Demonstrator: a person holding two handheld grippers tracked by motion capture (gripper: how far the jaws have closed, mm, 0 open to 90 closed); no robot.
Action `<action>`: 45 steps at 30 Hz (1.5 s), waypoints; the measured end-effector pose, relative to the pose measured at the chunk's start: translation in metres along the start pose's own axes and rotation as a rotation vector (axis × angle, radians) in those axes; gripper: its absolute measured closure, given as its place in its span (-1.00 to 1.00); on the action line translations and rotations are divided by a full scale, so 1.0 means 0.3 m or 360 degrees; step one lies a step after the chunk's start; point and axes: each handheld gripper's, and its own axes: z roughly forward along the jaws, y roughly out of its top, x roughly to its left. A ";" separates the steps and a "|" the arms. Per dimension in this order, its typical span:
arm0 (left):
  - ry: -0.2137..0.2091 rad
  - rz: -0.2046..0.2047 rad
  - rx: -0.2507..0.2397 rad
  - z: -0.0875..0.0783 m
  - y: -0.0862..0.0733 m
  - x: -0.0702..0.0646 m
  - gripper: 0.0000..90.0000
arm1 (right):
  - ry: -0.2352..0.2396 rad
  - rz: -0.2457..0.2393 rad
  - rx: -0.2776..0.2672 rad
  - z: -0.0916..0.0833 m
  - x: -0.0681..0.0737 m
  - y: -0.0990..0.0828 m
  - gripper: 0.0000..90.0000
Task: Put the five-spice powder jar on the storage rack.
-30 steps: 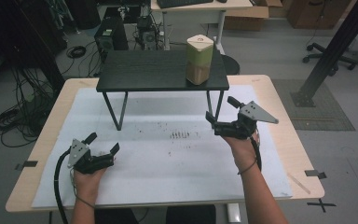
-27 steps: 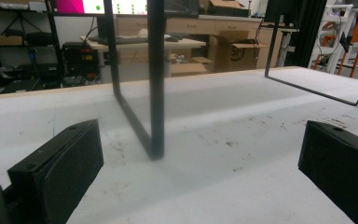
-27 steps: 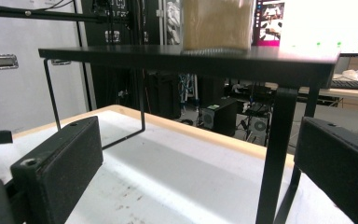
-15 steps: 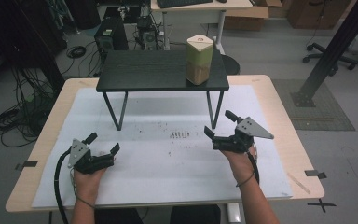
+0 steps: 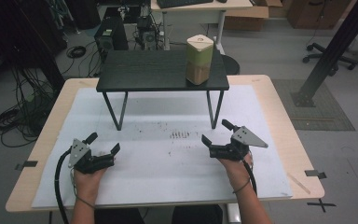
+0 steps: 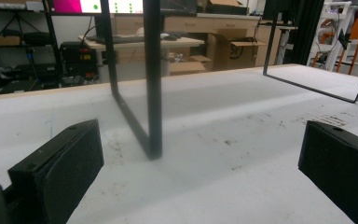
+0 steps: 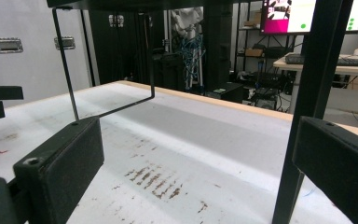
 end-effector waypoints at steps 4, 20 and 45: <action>0.0000 0.0001 0.0000 0.000 0.000 0.000 -0.99 | -0.0004 0.0004 0.0017 0.004 0.002 -0.026 -0.96; -0.0006 -0.0004 -0.0006 -0.001 0.000 0.001 -0.99 | -0.0040 0.0075 0.0016 0.006 -0.003 -0.098 -0.96; 0.0005 -0.0021 -0.0012 -0.003 -0.001 0.002 -1.00 | -0.0002 0.0106 0.0015 0.002 -0.015 -0.113 -0.96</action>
